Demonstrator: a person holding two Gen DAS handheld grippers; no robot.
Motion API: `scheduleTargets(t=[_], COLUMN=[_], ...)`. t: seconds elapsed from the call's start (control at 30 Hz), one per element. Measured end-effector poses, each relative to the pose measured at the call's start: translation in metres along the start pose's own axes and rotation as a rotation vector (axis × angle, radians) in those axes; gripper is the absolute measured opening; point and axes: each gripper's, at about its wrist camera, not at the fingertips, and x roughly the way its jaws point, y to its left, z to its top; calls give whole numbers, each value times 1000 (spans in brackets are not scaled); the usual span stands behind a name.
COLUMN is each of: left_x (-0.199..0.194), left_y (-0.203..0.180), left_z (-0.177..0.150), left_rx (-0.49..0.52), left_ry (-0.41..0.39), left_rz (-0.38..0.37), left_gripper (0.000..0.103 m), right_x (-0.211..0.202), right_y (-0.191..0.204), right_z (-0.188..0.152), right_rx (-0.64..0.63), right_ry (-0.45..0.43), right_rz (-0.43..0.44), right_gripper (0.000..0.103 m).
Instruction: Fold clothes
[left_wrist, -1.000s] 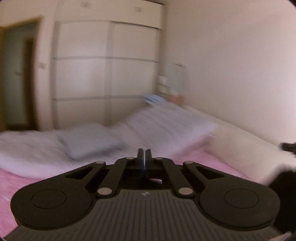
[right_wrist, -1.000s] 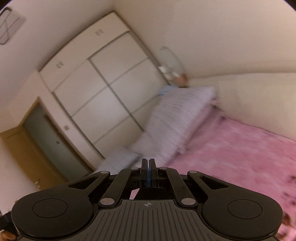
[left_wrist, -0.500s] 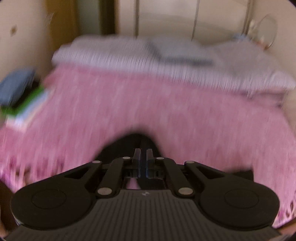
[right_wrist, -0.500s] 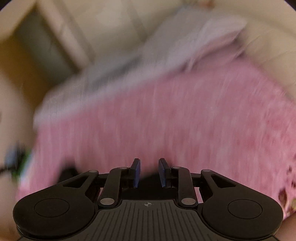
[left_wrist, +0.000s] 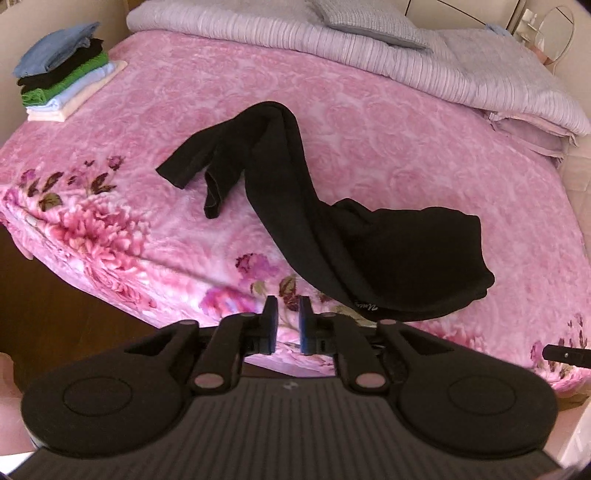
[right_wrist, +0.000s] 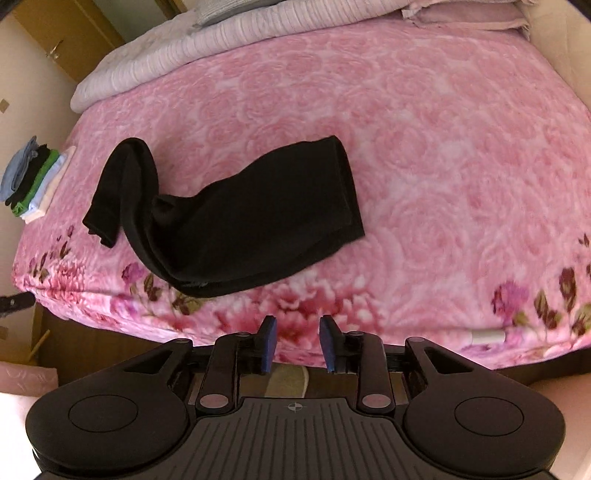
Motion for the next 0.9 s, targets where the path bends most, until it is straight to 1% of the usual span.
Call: scheduleTargets(t=[0.03,0.17,0.23,0.3,0.53,0.67,0.77,0.9], left_x=[-2,0,4,9,40,67,81,101], left_y=[1,9,12,16,32,43,53,66], left_z=[-2,-3,-1,3,26,51,70,93], left_rx=[2,7,13,14,26,60,82,108], left_ry=[-8,-28,-38,-34,1,40,53,75], left_rz=[7,28,40,52,36,15,6,26], left_gripper=[10,12,14,14,17,17,17,20], right_x=[-8,-21,-18,-16,0,12,21,32], right_y=[6,5,1,0,-1,5,11,21], right_z=[1,-4,-3,2,20,29,36,44], right_rx=[10,89,136,184,273,339,390,443], right_ry=[-5,-26,-31,-31,-32,-30,-19,-7], right_rz=[5,36,60,68,40,9,-16,-39], right_gripper=[30,30,30,31,31,32,32,33])
